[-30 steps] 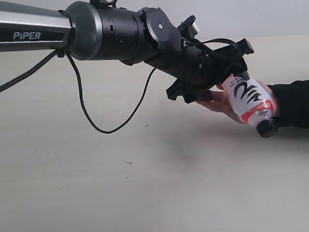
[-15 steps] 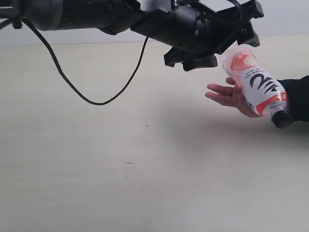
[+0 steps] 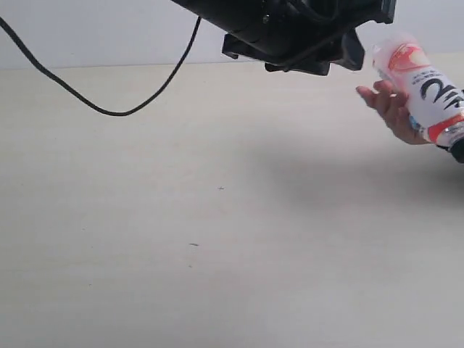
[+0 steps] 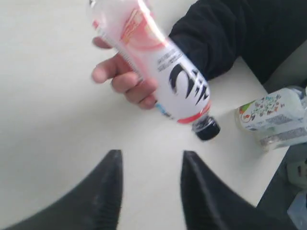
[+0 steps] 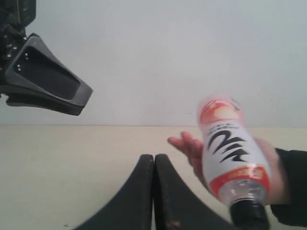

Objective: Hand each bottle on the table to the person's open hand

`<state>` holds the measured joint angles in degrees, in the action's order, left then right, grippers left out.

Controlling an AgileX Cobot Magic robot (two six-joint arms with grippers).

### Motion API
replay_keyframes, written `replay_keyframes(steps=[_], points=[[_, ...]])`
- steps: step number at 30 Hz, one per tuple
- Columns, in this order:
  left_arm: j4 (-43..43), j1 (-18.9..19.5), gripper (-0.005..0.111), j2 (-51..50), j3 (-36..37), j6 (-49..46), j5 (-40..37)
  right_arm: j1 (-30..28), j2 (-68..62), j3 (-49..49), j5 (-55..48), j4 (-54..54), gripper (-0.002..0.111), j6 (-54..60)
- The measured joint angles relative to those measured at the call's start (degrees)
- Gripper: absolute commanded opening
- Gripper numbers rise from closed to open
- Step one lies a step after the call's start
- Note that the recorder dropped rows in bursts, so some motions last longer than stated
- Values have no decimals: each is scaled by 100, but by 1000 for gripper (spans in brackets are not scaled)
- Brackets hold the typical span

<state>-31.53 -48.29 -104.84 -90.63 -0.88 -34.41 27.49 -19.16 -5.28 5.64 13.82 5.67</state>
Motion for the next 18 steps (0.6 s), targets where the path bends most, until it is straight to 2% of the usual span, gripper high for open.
replay_keyframes(steps=[1, 6, 9, 12, 18], points=[[136, 15, 0, 69, 0, -4, -149, 0, 0, 0, 0, 0, 0, 0], [718, 170, 0, 402, 53, -27, -807, 0, 0, 0, 0, 0, 0, 0], [1008, 211, 0, 770, 369, -21, -826, 0, 0, 0, 0, 0, 0, 0], [1251, 225, 0, 1274, 1010, -21, -420, 0, 0, 0, 0, 0, 0, 0], [1563, 235, 0, 2665, 2641, -59, 1040, 0, 0, 0, -11, 0, 0, 0]])
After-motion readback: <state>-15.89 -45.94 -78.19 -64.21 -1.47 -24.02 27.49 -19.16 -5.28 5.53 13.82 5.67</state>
